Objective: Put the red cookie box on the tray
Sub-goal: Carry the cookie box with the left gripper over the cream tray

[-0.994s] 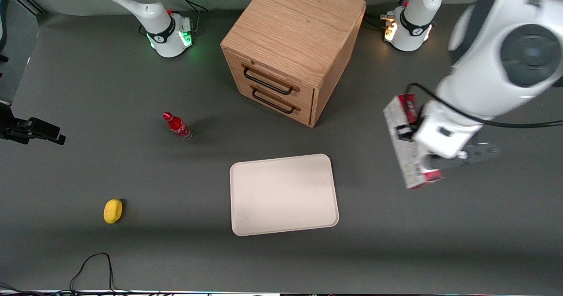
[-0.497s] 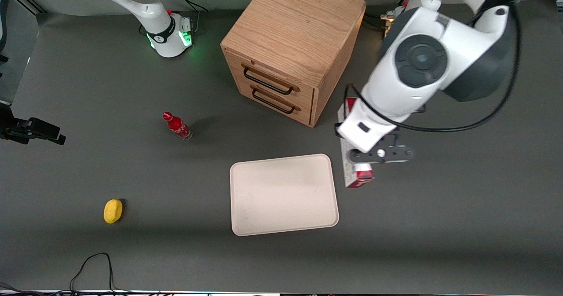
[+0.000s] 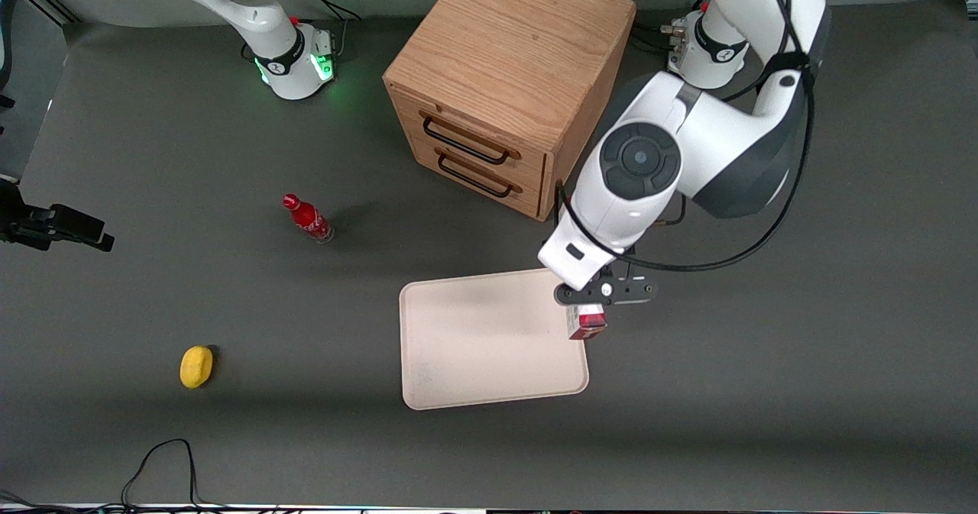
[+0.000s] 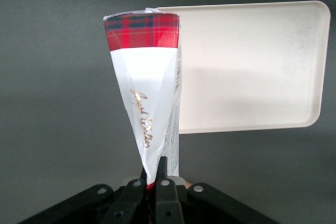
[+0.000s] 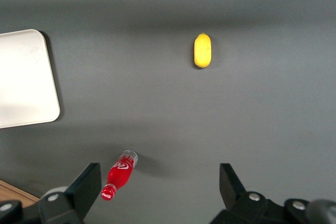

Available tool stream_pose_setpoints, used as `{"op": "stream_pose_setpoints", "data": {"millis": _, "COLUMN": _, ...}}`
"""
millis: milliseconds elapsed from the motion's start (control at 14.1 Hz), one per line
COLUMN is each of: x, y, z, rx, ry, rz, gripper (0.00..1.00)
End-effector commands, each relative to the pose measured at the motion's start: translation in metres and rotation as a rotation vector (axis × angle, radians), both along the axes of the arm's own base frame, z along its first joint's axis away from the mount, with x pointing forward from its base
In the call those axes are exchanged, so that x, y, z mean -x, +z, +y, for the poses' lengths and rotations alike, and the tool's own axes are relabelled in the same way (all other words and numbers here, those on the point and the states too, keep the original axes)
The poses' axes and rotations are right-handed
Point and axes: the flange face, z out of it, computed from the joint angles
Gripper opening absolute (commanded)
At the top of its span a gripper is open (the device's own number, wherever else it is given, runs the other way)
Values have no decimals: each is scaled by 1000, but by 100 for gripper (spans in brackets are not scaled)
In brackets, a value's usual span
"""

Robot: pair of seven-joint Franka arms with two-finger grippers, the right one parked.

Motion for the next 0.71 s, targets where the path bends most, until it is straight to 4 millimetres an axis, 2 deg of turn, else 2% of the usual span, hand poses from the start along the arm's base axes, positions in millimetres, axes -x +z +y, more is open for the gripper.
{"op": "stream_pose_setpoints", "data": {"millis": 0, "x": -18, "y": -64, "z": -9, "rx": -8, "ry": 19, "rz": 4, "gripper": 0}}
{"op": "stream_pose_setpoints", "data": {"millis": 213, "x": -22, "y": -129, "z": -12, "rx": -50, "ry": -1, "rz": -8, "gripper": 0}}
{"op": "stream_pose_setpoints", "data": {"millis": 355, "x": -28, "y": -163, "z": -11, "rx": -51, "ry": -4, "rz": -34, "gripper": 0}}
{"op": "stream_pose_setpoints", "data": {"millis": 426, "x": -30, "y": -177, "z": -11, "rx": -51, "ry": 2, "rz": -38, "gripper": 0}}
{"op": "stream_pose_setpoints", "data": {"millis": 639, "x": -33, "y": -195, "z": -10, "rx": -56, "ry": 24, "rz": -46, "gripper": 0}}
